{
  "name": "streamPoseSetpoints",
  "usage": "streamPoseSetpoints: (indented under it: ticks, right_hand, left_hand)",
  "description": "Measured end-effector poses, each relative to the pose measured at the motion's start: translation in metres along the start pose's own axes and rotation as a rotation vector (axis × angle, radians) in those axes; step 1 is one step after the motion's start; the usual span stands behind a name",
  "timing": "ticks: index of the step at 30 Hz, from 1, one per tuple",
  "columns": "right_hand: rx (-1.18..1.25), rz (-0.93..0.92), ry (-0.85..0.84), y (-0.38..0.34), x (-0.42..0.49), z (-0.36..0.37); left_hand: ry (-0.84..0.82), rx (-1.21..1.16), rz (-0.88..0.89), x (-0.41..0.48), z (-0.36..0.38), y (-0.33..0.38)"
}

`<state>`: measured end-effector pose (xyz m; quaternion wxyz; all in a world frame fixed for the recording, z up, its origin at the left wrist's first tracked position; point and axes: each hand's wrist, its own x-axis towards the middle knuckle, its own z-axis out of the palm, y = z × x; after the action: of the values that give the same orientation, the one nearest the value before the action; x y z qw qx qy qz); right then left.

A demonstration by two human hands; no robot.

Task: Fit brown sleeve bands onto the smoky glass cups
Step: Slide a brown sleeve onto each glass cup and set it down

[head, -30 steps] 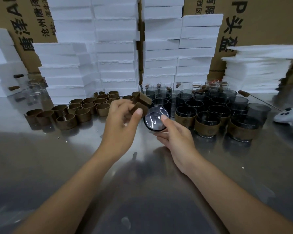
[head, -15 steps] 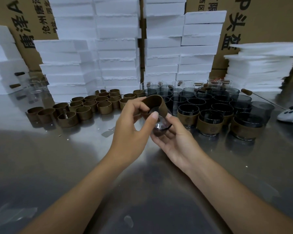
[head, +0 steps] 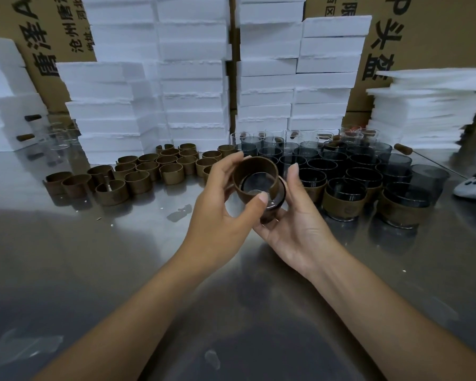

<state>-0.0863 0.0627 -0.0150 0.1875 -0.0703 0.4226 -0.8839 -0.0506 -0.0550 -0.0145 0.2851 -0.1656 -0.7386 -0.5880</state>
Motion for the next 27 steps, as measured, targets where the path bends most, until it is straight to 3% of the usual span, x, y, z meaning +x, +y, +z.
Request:
streamPoseSetpoints:
  ticks: [8, 17, 20, 23, 27]
  right_hand:
    - [0.007, 0.001, -0.126, -0.003, -0.002, -0.001]
    - [0.022, -0.005, -0.062, -0.005, -0.003, 0.002]
    - [0.018, -0.013, -0.063, -0.005, -0.003, 0.002]
    - [0.026, -0.023, -0.083, -0.006, -0.004, 0.002]
    - [0.035, -0.023, -0.100, -0.006, -0.005, 0.002]
  left_hand:
    - [-0.050, 0.022, 0.022, 0.000, -0.002, -0.001]
    - [-0.075, -0.116, -0.072, 0.003, -0.003, 0.001]
    - [-0.036, -0.175, -0.226, 0.004, -0.003, -0.003]
    - [-0.110, -0.272, -0.472, 0.005, -0.003, -0.008]
    - [-0.176, -0.383, -0.477, 0.006, -0.006, -0.013]
